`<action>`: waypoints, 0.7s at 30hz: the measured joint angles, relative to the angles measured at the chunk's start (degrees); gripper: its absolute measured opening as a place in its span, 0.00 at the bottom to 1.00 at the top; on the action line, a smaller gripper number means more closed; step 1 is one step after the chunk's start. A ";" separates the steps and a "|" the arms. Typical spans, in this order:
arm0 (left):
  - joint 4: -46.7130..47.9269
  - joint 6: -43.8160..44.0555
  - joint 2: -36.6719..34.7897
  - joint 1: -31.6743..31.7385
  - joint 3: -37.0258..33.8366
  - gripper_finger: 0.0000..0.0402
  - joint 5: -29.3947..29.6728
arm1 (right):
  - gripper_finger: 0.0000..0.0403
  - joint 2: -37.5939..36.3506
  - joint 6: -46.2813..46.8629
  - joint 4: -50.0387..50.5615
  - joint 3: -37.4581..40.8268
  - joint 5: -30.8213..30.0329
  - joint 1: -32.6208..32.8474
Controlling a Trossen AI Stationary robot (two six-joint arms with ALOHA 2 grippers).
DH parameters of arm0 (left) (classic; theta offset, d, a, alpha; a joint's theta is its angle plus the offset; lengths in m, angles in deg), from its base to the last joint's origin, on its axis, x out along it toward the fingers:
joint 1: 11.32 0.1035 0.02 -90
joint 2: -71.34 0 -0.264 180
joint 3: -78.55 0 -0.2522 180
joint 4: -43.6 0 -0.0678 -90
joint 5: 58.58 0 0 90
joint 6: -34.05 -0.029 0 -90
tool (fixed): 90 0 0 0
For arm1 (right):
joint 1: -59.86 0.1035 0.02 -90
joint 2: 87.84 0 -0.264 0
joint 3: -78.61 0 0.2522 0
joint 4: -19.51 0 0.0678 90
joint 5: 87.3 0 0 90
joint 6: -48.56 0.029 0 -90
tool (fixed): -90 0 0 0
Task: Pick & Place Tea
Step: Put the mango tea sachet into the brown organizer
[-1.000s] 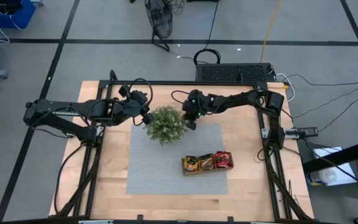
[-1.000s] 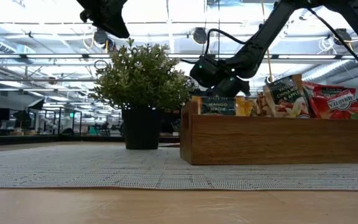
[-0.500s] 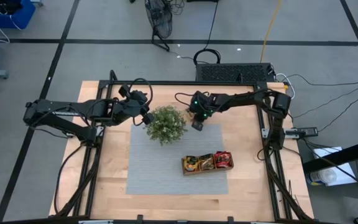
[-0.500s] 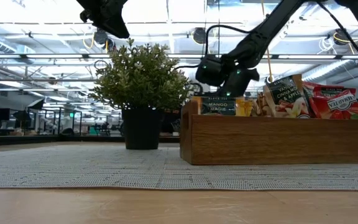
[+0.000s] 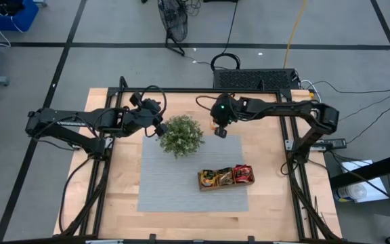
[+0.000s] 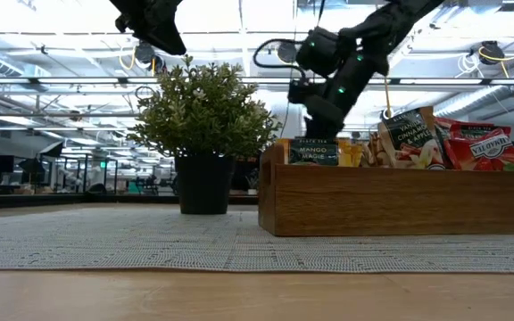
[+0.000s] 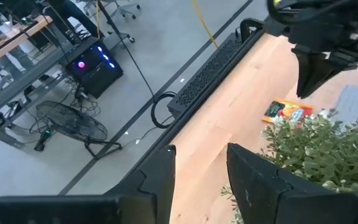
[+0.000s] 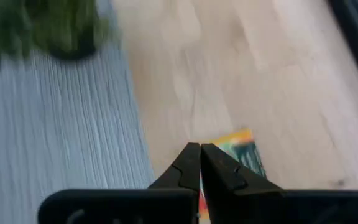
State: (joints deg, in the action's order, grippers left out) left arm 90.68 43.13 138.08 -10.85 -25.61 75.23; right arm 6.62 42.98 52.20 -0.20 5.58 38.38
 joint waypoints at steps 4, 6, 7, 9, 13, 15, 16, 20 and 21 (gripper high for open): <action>0.18 -0.05 0.00 -0.02 0.00 0.37 -0.55 | 0.10 -0.24 -3.31 0.77 3.34 0.15 0.00; 0.45 -0.13 0.00 0.00 0.00 0.37 -0.55 | 0.20 -0.02 -2.78 0.09 5.40 0.17 0.00; 0.49 -0.13 0.00 0.00 0.00 0.37 -0.54 | 0.25 0.25 -2.73 -0.98 6.45 0.21 0.00; 0.55 -0.32 0.00 0.00 0.00 0.37 -0.54 | 0.37 1.20 -3.00 -2.71 8.62 0.17 0.31; 0.48 -0.42 0.00 0.00 0.00 0.37 -0.56 | 0.57 2.39 -6.41 -7.75 10.92 -0.85 1.34; 0.44 -0.39 -0.01 0.04 0.00 0.37 -0.57 | 0.62 3.46 -8.92 -9.96 10.94 -4.39 1.83; 0.44 -0.34 0.00 0.04 0.00 0.37 -0.58 | 0.63 3.93 -9.72 -10.85 10.94 -5.67 1.84; 0.41 -0.15 0.00 0.04 0.00 0.37 -0.58 | 0.63 7.02 -10.64 -10.90 8.39 -5.80 0.36; 0.40 -0.13 0.00 0.04 0.00 0.37 -0.59 | 0.62 8.12 -10.92 -10.66 7.77 -5.77 -0.14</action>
State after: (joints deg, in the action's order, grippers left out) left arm 91.08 42.99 138.07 -10.81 -25.61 74.64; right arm 14.74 32.06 41.54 7.57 -0.19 38.24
